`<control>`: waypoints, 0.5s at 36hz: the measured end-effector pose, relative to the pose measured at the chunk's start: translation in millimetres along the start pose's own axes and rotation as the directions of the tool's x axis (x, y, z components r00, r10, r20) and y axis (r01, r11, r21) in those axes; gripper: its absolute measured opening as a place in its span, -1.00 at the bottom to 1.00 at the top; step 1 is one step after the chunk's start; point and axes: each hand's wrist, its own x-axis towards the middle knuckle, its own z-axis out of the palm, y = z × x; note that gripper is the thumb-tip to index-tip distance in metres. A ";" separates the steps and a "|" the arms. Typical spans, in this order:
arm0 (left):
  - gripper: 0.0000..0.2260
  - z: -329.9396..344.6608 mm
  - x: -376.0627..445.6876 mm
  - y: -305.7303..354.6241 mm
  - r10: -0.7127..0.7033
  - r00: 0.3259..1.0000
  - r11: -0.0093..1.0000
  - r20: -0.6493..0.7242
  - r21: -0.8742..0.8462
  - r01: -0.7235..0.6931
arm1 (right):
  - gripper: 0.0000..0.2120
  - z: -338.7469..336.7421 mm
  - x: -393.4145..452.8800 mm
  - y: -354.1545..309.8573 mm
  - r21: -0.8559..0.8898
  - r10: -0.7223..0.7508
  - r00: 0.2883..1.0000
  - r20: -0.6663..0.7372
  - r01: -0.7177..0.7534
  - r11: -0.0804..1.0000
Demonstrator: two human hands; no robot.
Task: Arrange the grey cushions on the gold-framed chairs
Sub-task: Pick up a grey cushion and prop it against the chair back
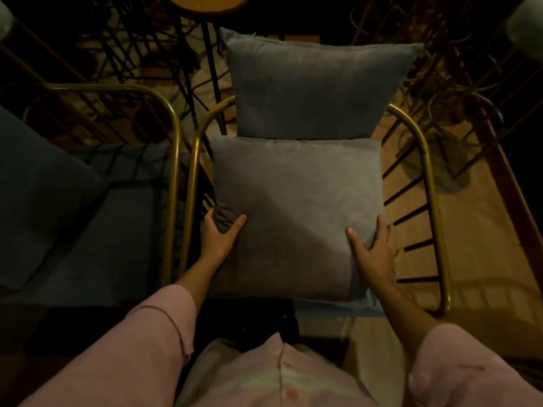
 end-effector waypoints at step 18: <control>-0.50 -262.4 45.7 -21.4 0.053 0.956 0.993 -0.289 0.117 -0.020 | -0.35 129.8 -53.2 -288.7 0.096 -0.578 0.800 0.164 0.570 0.816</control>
